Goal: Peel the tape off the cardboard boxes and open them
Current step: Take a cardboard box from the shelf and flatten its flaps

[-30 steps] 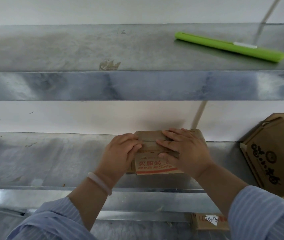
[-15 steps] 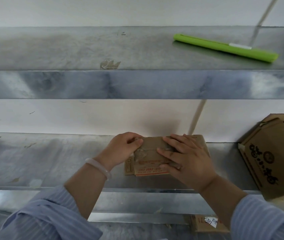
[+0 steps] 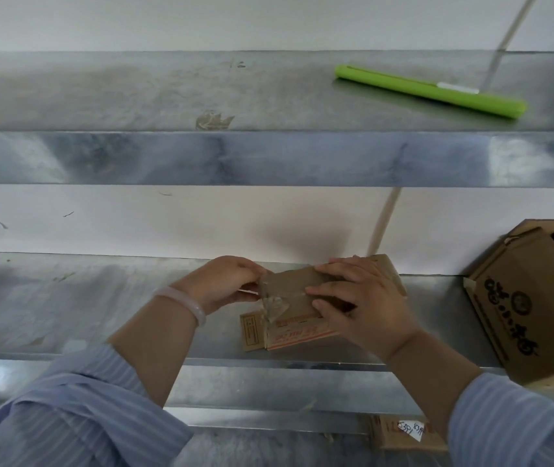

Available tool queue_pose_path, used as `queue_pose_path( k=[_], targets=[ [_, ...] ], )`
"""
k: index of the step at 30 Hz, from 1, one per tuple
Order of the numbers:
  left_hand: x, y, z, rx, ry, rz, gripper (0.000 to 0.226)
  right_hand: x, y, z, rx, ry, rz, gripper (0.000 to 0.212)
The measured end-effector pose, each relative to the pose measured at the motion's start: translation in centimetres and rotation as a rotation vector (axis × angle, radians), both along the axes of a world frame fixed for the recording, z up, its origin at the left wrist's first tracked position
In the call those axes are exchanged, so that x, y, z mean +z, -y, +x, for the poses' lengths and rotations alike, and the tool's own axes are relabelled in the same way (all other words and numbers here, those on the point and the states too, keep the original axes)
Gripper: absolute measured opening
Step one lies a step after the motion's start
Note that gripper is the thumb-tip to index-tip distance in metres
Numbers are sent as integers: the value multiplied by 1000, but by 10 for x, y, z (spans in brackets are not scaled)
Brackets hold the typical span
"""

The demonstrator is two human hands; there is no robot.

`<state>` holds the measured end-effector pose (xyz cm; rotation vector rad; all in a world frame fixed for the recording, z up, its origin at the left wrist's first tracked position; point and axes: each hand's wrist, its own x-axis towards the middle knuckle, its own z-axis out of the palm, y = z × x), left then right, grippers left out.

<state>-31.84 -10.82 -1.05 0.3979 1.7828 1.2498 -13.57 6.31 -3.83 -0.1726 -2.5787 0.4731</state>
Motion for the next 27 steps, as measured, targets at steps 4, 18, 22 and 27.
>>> queue_pose_path(
  k=[4,18,22,27],
  targets=[
    [3,1,-5,-28,52,-75,16,5,2,-7,42,47,8,38],
    [-4,5,0,-26,-71,-95,11,0,-4,-14,103,170,43,68],
    [-8,2,0,-32,-30,-119,10,-2,-4,-15,97,156,57,69],
    [-9,-2,4,0,-334,-163,16,2,-3,-19,60,182,60,80]
  ],
)
